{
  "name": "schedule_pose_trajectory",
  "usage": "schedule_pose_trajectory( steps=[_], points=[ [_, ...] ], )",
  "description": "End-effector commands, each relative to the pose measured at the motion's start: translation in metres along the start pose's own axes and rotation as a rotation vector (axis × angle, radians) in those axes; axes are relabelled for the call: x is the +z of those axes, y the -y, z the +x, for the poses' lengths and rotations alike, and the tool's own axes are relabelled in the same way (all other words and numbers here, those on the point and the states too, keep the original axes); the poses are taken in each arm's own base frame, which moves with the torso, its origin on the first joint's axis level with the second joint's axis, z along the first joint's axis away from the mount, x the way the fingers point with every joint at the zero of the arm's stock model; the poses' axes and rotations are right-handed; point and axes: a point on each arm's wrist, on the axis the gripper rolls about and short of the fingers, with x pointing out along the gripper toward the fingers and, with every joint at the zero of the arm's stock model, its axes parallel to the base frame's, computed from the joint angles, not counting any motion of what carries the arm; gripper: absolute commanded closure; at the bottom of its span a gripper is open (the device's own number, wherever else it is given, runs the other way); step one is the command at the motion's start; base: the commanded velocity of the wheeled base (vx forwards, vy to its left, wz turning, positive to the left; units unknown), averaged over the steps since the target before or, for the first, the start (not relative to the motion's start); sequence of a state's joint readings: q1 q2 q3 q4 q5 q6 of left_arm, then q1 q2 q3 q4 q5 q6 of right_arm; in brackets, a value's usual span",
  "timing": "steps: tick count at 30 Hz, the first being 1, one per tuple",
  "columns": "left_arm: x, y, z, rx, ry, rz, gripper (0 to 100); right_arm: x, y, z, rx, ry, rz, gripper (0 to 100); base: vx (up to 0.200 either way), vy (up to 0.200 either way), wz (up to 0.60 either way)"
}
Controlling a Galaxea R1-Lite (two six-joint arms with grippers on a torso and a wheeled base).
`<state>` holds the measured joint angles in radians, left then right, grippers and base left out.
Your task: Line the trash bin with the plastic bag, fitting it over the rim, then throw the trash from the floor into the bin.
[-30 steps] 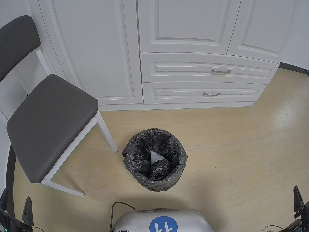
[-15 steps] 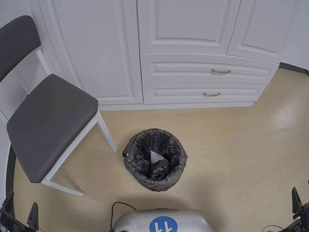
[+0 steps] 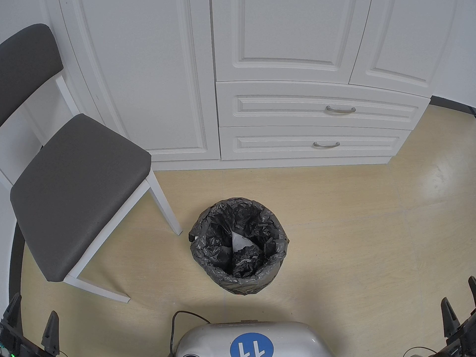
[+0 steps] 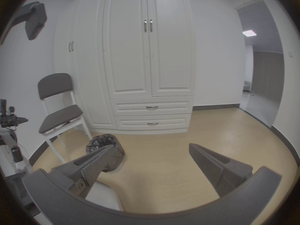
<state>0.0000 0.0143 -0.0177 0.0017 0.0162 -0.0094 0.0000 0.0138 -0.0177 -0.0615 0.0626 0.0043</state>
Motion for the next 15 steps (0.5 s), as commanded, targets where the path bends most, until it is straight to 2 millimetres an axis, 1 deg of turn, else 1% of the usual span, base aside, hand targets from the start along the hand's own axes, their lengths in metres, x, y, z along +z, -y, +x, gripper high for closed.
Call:
schedule_pose_trajectory(
  steps=[1,6,14,15],
  points=[
    [-0.0052,-0.0001,0.0002,0.001,-0.003,-0.001,0,-0.0054,-0.0010,0.0000,0.046,-0.007,-0.001,0,0.000,0.000,0.00],
    [-0.0052,-0.0002,0.0002,0.005,-0.003,-0.003,0,-0.0066,-0.0006,-0.0001,0.030,-0.017,-0.067,0,0.000,0.000,0.00],
    [-0.0052,-0.0002,0.0002,0.005,-0.003,-0.003,0,-0.0076,-0.0001,-0.0001,0.010,-0.027,-0.039,0,0.000,0.000,0.00],
    [-0.0052,-0.0002,0.0002,0.005,-0.003,-0.001,0,-0.0093,0.0005,-0.0002,-0.020,-0.044,-0.007,0,0.000,0.000,0.00]
  ],
)
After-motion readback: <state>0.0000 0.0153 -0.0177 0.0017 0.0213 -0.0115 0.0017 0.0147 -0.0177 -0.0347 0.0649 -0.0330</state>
